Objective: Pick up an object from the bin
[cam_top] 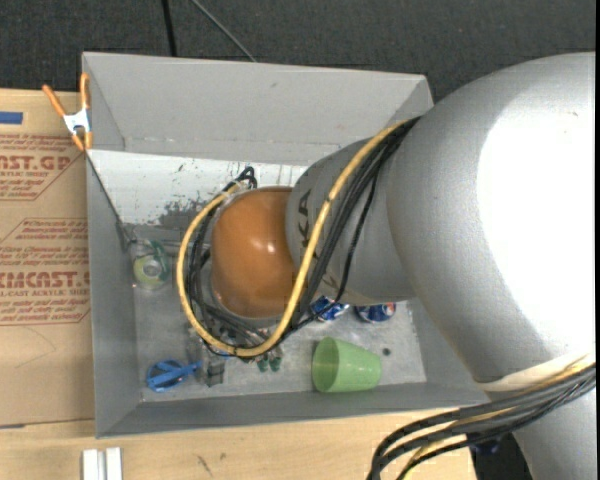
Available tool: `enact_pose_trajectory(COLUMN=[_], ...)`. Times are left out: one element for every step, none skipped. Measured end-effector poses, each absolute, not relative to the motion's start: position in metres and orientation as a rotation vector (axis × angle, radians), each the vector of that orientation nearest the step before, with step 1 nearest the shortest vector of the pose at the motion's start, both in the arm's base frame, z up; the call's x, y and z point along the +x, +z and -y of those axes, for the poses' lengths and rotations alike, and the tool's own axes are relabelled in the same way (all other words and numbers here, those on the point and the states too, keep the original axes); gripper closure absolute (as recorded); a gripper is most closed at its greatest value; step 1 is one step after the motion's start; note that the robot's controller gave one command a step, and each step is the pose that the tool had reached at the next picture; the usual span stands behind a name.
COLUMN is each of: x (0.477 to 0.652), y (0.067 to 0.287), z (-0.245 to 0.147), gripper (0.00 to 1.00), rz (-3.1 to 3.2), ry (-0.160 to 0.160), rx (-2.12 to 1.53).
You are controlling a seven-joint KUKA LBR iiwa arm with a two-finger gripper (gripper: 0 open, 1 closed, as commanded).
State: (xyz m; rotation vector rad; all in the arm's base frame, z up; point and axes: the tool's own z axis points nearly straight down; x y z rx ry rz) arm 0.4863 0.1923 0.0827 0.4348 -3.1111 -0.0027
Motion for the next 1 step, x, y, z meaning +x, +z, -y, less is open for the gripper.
enact_pose_trajectory(x=[0.4977], y=[0.2115], z=[-0.2100], gripper=[1.00], rz=[3.120], ry=[-0.004], rx=[0.449])
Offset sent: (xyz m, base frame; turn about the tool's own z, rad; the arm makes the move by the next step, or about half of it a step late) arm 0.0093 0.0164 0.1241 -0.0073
